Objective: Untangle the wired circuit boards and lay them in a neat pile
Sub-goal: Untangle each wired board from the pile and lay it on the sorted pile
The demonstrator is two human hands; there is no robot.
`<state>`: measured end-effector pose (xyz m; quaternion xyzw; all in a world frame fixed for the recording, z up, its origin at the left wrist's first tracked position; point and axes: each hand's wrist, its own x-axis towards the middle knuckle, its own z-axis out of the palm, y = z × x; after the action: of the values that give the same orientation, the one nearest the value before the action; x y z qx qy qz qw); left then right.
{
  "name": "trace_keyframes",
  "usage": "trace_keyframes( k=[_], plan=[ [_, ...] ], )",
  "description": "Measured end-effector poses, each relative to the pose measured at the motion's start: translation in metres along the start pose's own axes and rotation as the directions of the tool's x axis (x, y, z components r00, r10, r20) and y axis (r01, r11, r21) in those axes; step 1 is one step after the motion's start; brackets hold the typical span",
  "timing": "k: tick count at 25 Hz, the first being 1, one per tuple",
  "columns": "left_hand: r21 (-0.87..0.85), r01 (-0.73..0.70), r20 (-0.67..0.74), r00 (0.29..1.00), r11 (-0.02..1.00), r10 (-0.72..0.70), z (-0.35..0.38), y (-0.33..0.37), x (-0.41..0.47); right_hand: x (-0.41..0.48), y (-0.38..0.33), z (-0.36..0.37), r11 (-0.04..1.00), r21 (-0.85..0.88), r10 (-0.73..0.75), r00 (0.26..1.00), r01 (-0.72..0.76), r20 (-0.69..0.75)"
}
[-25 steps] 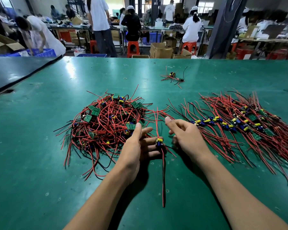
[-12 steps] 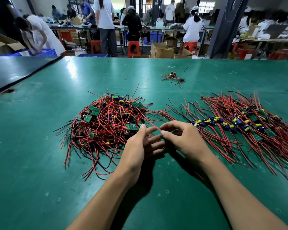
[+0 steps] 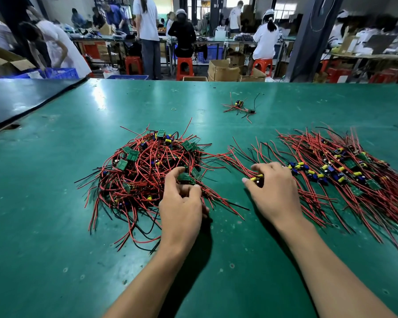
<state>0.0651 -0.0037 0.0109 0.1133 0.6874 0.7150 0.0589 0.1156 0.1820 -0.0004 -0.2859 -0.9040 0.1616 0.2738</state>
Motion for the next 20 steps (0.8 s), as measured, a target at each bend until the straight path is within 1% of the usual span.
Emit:
trace_keyframes(
  k=[1,2,3,4,5,7,8,10,12,13,14,15,16,17,18,19,20],
  plan=[
    [0.029,-0.002,-0.011,1.000,1.000,0.002,0.001,0.000,-0.001,-0.002,-0.005,0.001,0.998,0.034,-0.059,0.998,0.060,-0.039],
    [0.049,0.012,-0.024,1.000,0.999,-0.011,0.001,-0.002,0.000,-0.004,-0.010,0.003,0.986,0.108,-0.120,0.990,0.128,-0.078],
    [0.065,0.032,-0.039,0.999,0.997,-0.030,0.001,-0.004,0.002,-0.005,-0.015,0.004,0.966,0.193,-0.161,0.983,0.174,-0.084],
    [0.089,0.048,-0.049,0.998,0.995,-0.044,0.000,-0.005,0.004,-0.007,-0.018,0.007,0.947,0.259,-0.182,0.982,0.187,-0.045],
    [0.121,0.056,-0.049,0.998,0.991,-0.051,-0.002,-0.006,0.006,-0.008,-0.020,0.010,0.944,0.281,-0.189,0.981,0.174,0.029],
    [0.139,0.050,-0.024,0.999,0.989,-0.047,-0.003,-0.007,0.007,-0.008,-0.016,0.017,0.973,0.192,-0.158,0.972,0.124,0.171],
    [0.118,0.045,-0.014,0.999,0.992,-0.044,-0.003,-0.006,0.006,-0.008,-0.012,0.019,0.982,0.157,-0.138,0.971,0.108,0.196],
    [0.080,0.023,-0.011,1.000,0.997,-0.022,-0.002,-0.004,0.003,-0.007,-0.009,0.018,0.983,0.171,-0.102,0.979,0.072,0.174],
    [0.113,-0.047,-0.018,0.999,0.993,0.049,-0.001,-0.003,0.000,-0.007,-0.012,0.015,0.974,0.215,-0.099,0.988,0.072,0.120],
    [0.143,-0.089,-0.007,0.996,0.986,0.091,-0.001,-0.003,-0.001,-0.008,-0.015,0.014,0.966,0.249,-0.093,0.992,0.070,0.080],
    [0.166,-0.128,0.012,0.992,0.978,0.128,0.000,-0.004,-0.002,-0.008,-0.019,0.012,0.946,0.318,-0.079,0.996,0.058,0.053],
    [0.186,-0.162,0.030,0.987,0.969,0.160,0.001,-0.005,-0.003,-0.009,-0.022,0.009,0.902,0.431,-0.063,0.996,0.031,0.062],
    [0.207,-0.194,0.043,0.981,0.959,0.189,0.002,-0.007,-0.003,-0.009,-0.026,0.005,0.826,0.563,-0.076,0.990,-0.005,0.120],
    [0.230,-0.214,0.057,0.977,0.949,0.207,0.003,-0.007,-0.003,-0.011,-0.030,0.002,0.746,0.665,-0.127,0.971,-0.042,0.204],
    [0.237,-0.218,0.071,0.976,0.947,0.207,0.004,-0.008,-0.003,-0.013,-0.033,0.000,0.711,0.702,-0.207,0.942,-0.041,0.264],
    [0.223,-0.207,0.086,0.977,0.953,0.193,0.005,-0.007,-0.002,-0.015,-0.035,0.001,0.735,0.678,-0.281,0.917,0.014,0.284],
    [0.204,-0.197,0.103,0.978,0.959,0.179,0.005,-0.008,-0.002,-0.018,-0.037,0.003,0.771,0.629,-0.336,0.902,0.098,0.272]
  ],
)
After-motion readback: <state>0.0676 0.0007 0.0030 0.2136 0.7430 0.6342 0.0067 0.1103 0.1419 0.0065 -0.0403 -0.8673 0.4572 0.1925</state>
